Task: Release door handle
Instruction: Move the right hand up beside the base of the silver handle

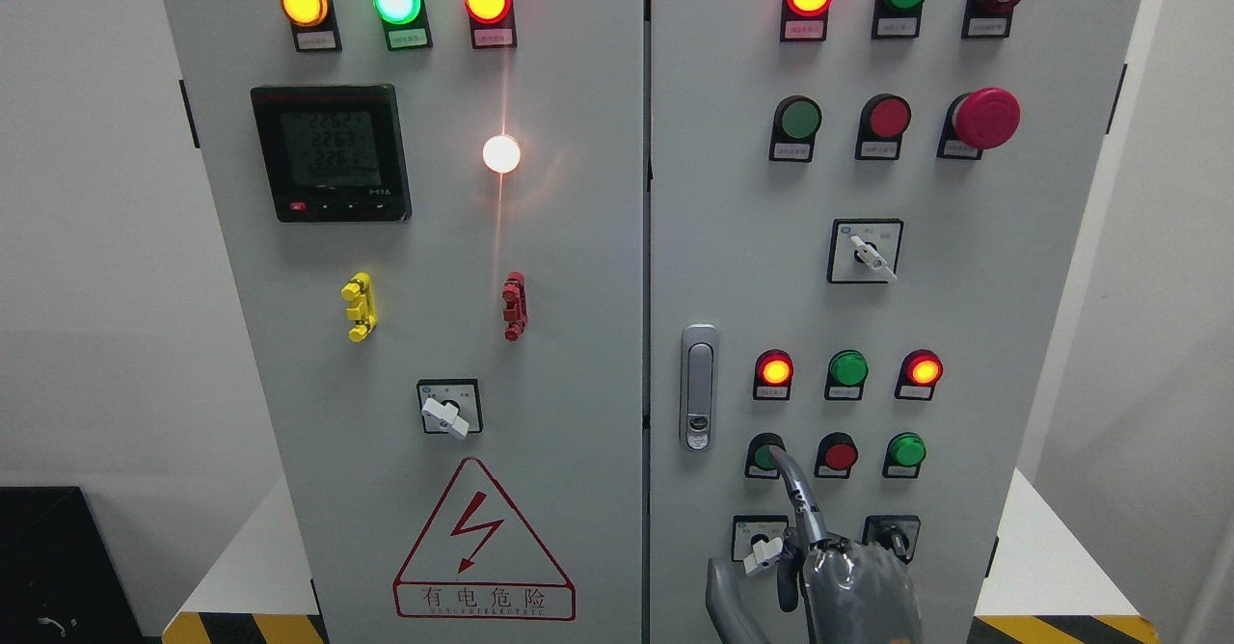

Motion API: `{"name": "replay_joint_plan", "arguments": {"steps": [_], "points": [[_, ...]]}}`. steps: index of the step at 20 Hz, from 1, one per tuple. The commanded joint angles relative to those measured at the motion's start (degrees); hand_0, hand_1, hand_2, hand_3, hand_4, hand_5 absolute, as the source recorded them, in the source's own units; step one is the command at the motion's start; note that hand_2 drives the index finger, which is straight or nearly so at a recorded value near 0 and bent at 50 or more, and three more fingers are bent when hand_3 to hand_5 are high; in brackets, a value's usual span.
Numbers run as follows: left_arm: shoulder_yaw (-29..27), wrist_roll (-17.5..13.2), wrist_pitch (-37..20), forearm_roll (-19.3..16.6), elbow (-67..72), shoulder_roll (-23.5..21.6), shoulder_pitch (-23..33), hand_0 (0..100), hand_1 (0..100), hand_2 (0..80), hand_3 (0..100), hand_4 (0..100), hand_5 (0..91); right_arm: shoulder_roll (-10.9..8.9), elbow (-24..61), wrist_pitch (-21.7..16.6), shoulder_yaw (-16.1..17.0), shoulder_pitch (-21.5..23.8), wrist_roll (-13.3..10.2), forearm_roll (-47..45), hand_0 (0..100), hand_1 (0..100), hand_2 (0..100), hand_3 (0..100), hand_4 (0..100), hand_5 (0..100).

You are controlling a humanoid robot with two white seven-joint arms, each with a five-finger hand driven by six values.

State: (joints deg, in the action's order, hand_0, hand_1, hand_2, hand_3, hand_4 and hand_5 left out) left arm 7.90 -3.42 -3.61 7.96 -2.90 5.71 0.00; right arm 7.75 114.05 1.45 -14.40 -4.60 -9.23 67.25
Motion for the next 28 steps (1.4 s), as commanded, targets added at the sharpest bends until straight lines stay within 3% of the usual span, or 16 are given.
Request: {"name": "replay_joint_plan", "arguments": {"steps": [1, 6, 15, 21, 28], "points": [[0.0, 0.0, 0.0, 0.0, 0.0, 0.0, 1.1, 12, 56, 0.0, 0, 0, 0.0, 0.07, -5.2, 0.0, -0.5, -3.3, 0.4, 6.3, 51, 31, 0, 100, 100, 100], [0.0, 0.0, 0.0, 0.0, 0.0, 0.0, 1.1, 12, 56, 0.0, 0, 0, 0.0, 0.16, -7.3, 1.1, -1.0, -6.1, 0.4, 12.6, 50, 31, 0, 100, 100, 100], [-0.1, 0.0, 0.0, 0.0, 0.0, 0.0, 1.1, 12, 56, 0.0, 0, 0, 0.0, 0.16, -10.2, 3.9, -3.3, -6.3, 0.5, 17.4, 50, 30, 0, 100, 100, 100], [0.0, 0.0, 0.0, -0.1, 0.0, 0.0, 1.1, 12, 56, 0.0, 0, 0, 0.0, 0.16, -12.6, 6.5, -4.1, -8.2, 0.7, 19.1, 51, 30, 0, 100, 100, 100], [0.0, 0.0, 0.0, 0.0, 0.0, 0.0, 1.1, 12, 56, 0.0, 0, 0, 0.0, 0.25, -14.5, 6.6, -4.8, -9.1, 0.8, 19.9, 51, 29, 0, 100, 100, 100]]}}
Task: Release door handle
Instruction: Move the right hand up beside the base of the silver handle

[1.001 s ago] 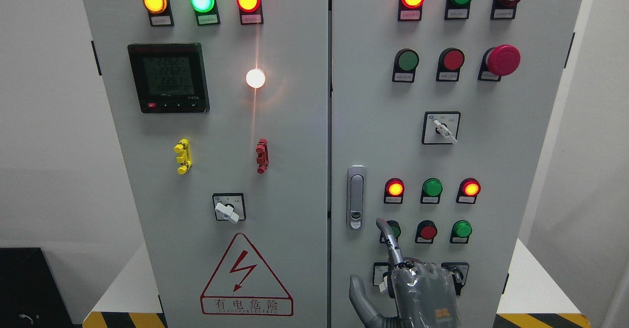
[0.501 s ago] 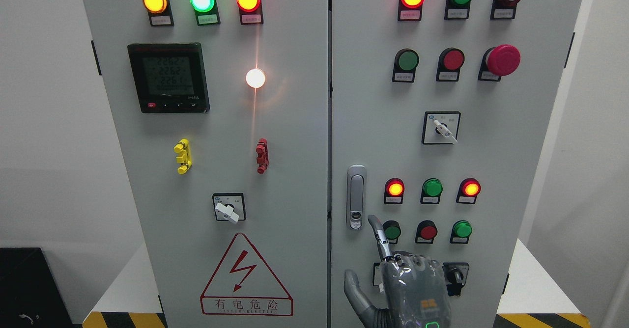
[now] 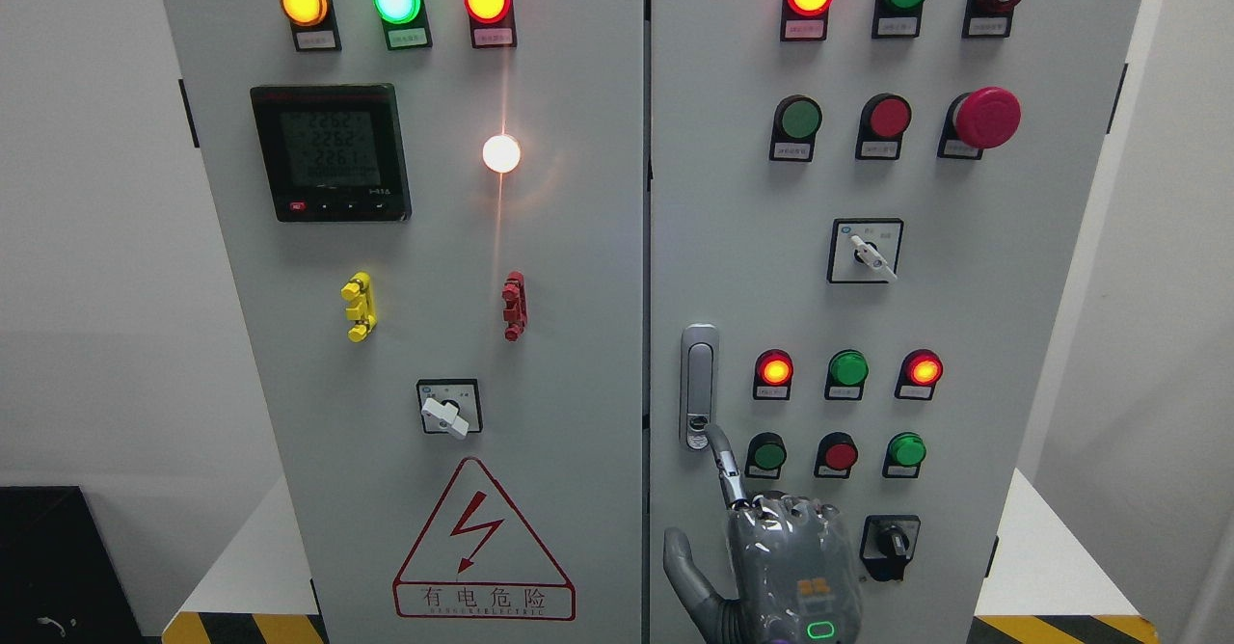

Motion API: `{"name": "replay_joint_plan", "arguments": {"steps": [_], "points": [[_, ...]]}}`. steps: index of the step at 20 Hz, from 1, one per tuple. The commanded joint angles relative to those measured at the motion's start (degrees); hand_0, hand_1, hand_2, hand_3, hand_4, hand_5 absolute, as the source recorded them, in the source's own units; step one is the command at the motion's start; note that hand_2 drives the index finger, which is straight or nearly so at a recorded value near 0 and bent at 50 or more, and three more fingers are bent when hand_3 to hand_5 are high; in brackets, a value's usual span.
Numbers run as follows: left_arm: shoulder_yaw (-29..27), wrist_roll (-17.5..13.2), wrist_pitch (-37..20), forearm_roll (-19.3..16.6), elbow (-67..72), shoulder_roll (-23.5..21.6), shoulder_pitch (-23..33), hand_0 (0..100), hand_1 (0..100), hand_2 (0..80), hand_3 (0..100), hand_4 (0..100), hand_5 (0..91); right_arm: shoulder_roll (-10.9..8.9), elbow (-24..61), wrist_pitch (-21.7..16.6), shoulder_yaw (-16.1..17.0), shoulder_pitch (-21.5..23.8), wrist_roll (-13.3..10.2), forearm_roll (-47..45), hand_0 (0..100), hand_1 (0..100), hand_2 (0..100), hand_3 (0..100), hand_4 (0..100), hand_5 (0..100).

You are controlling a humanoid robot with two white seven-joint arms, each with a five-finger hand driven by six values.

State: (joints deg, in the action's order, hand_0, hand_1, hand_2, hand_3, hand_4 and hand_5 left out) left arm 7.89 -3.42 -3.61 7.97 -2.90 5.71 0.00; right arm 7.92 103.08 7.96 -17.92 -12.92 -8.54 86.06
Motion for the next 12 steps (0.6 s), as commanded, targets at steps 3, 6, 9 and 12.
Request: {"name": "replay_joint_plan", "arguments": {"steps": [3, 6, 9, 12], "points": [[0.0, 0.0, 0.0, 0.0, 0.0, 0.0, 1.1, 12, 56, 0.0, 0, 0, 0.0, 0.08, -3.9, 0.5, -1.3, -1.1, 0.1, 1.3, 51, 29, 0, 100, 100, 100], [0.0, 0.0, 0.0, 0.0, 0.0, 0.0, 1.1, 12, 56, 0.0, 0, 0, 0.0, 0.08, -4.0, 1.7, -1.3, -1.4, 0.3, 1.7, 51, 29, 0, 100, 100, 100], [-0.1, 0.0, 0.0, 0.0, 0.0, 0.0, 1.1, 12, 56, 0.0, 0, 0, 0.0, 0.08, -4.0, 1.7, -1.3, -1.5, 0.4, 1.7, 51, 29, 0, 100, 100, 100], [0.0, 0.0, 0.0, 0.0, 0.0, 0.0, 1.1, 12, 56, 0.0, 0, 0, 0.0, -0.01, -4.0, 1.8, -1.2, -1.8, 0.4, 1.8, 51, 29, 0, 100, 100, 100]]}}
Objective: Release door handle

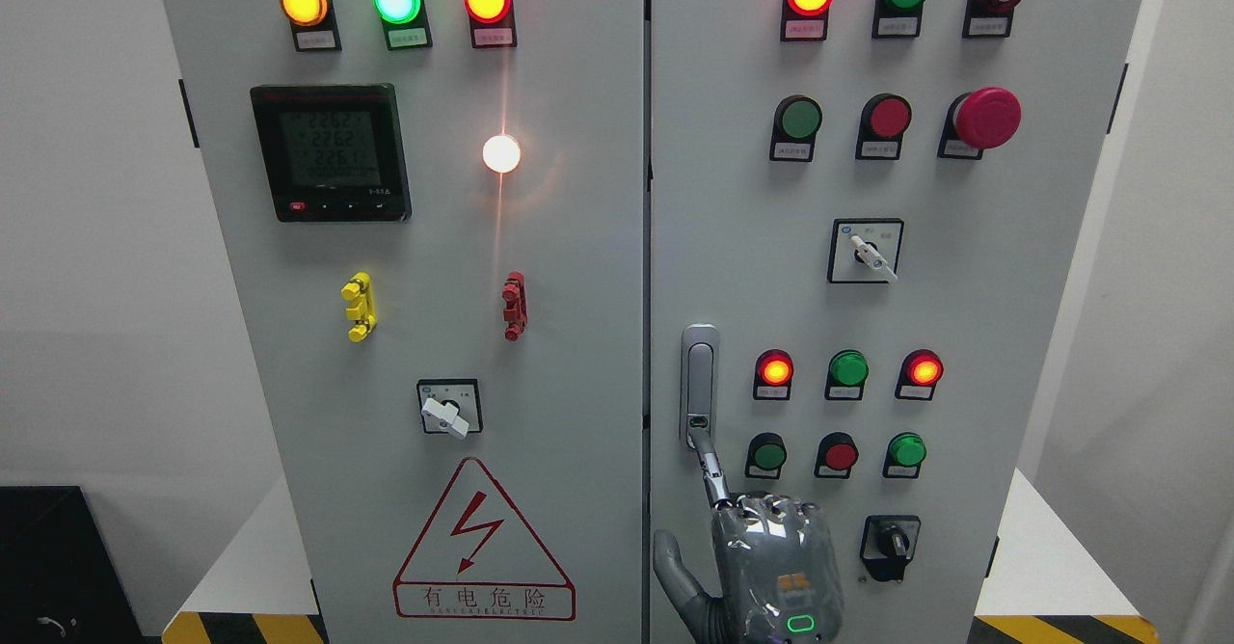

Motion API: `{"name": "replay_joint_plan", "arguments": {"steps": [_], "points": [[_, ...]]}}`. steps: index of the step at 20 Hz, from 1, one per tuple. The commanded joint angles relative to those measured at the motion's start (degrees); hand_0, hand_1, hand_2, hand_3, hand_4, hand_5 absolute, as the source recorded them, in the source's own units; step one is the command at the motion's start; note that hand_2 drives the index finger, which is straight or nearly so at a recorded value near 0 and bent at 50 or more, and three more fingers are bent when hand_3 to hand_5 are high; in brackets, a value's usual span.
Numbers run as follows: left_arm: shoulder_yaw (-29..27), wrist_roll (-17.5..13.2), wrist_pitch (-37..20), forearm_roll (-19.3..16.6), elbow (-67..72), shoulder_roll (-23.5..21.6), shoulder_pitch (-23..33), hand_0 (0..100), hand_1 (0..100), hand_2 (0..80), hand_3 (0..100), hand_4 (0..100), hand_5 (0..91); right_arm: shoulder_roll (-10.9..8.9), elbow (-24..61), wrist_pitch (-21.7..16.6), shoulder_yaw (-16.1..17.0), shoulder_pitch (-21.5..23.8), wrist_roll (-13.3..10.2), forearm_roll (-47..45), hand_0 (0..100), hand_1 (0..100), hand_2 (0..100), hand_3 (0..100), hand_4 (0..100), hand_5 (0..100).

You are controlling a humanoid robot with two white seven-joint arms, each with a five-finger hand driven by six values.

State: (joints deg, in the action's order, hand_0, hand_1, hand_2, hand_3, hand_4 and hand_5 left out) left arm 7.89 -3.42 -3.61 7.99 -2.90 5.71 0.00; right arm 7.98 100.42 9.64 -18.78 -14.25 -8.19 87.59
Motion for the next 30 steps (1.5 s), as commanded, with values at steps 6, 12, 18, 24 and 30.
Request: {"name": "replay_joint_plan", "arguments": {"steps": [6, 12, 18, 24, 30], "points": [[-0.1, 0.0, 0.0, 0.0, 0.0, 0.0, 1.1, 12, 56, 0.0, 0, 0, 0.0, 0.02, -1.8, 0.7, -0.2, -1.7, 0.0, 0.3, 51, 29, 0, 100, 100, 100], [0.0, 0.0, 0.0, -0.1, 0.0, 0.0, 1.1, 12, 56, 0.0, 0, 0, 0.0, 0.02, -2.2, 1.1, 0.1, -1.7, 0.0, 0.3, 51, 29, 0, 100, 100, 100], [-0.1, 0.0, 0.0, 0.0, 0.0, 0.0, 1.1, 12, 56, 0.0, 0, 0, 0.0, 0.02, -3.3, 1.9, 0.2, -1.9, 0.1, 0.3, 51, 29, 0, 100, 100, 100], [0.0, 0.0, 0.0, 0.0, 0.0, 0.0, 1.1, 12, 56, 0.0, 0, 0, 0.0, 0.02, -3.4, 2.0, 0.1, -2.2, 0.5, 0.3, 51, 29, 0, 100, 100, 100], [0.0, 0.0, 0.0, 0.0, 0.0, 0.0, 1.1, 12, 56, 0.0, 0, 0, 0.0, 0.11, -3.4, 2.0, -0.1, -2.0, 0.5, 0.3, 52, 29, 0, 100, 100, 100]]}}
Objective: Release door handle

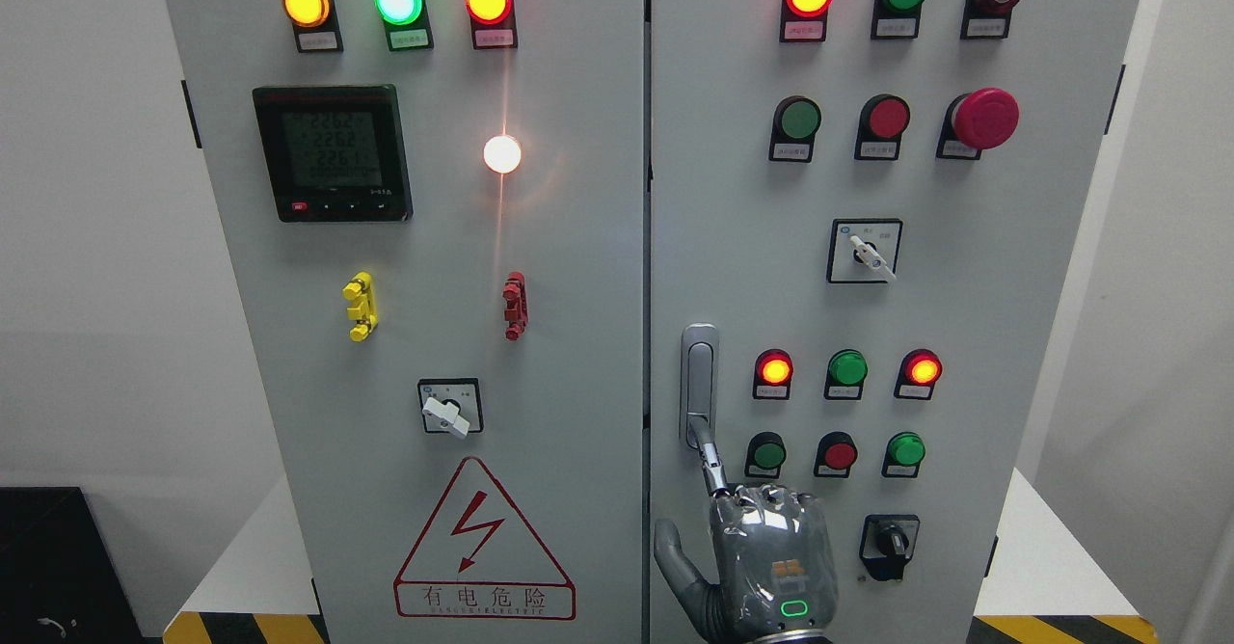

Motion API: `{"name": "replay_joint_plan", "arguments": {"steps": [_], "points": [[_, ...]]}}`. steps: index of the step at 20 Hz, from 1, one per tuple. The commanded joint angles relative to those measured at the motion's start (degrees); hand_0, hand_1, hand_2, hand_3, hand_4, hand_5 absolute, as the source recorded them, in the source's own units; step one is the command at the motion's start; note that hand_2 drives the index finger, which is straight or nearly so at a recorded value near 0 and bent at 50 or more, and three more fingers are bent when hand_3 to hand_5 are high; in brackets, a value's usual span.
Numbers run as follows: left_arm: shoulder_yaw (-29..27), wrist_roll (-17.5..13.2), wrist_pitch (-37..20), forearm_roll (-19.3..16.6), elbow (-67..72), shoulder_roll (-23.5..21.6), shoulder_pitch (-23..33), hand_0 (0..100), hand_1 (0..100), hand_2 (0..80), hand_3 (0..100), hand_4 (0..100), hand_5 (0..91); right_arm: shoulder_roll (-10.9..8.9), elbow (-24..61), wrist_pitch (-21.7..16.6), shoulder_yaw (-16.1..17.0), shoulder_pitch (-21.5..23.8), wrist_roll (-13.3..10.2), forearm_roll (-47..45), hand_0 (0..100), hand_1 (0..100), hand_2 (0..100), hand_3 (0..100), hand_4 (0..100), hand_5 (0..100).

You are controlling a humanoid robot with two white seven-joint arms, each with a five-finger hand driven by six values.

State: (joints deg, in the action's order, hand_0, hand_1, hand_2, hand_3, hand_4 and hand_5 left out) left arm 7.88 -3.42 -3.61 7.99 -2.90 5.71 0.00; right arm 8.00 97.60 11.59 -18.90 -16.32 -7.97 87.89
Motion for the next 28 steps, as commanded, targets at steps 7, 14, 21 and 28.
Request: {"name": "replay_joint_plan", "arguments": {"steps": [7, 14, 21, 28], "points": [[0.0, 0.0, 0.0, 0.0, 0.0, 0.0, 1.1, 12, 56, 0.0, 0, 0, 0.0, 0.08, -0.6, 0.2, 0.0, 0.4, 0.2, 0.0, 52, 29, 0, 100, 100, 100], [0.0, 0.0, 0.0, 0.0, 0.0, 0.0, 1.1, 12, 56, 0.0, 0, 0, 0.0, 0.08, -0.6, 0.2, 0.0, 0.5, 0.2, 0.0, 52, 29, 0, 100, 100, 100], [-0.1, 0.0, 0.0, 0.0, 0.0, 0.0, 1.1, 12, 56, 0.0, 0, 0, 0.0, 0.08, -0.7, 0.3, 0.0, 1.0, 0.2, -0.1, 51, 29, 0, 100, 100, 100], [-0.1, 0.0, 0.0, 0.0, 0.0, 0.0, 1.1, 12, 56, 0.0, 0, 0, 0.0, 0.08, -1.0, 0.2, 0.2, 1.0, 0.3, -0.1, 51, 29, 0, 100, 100, 100]]}}
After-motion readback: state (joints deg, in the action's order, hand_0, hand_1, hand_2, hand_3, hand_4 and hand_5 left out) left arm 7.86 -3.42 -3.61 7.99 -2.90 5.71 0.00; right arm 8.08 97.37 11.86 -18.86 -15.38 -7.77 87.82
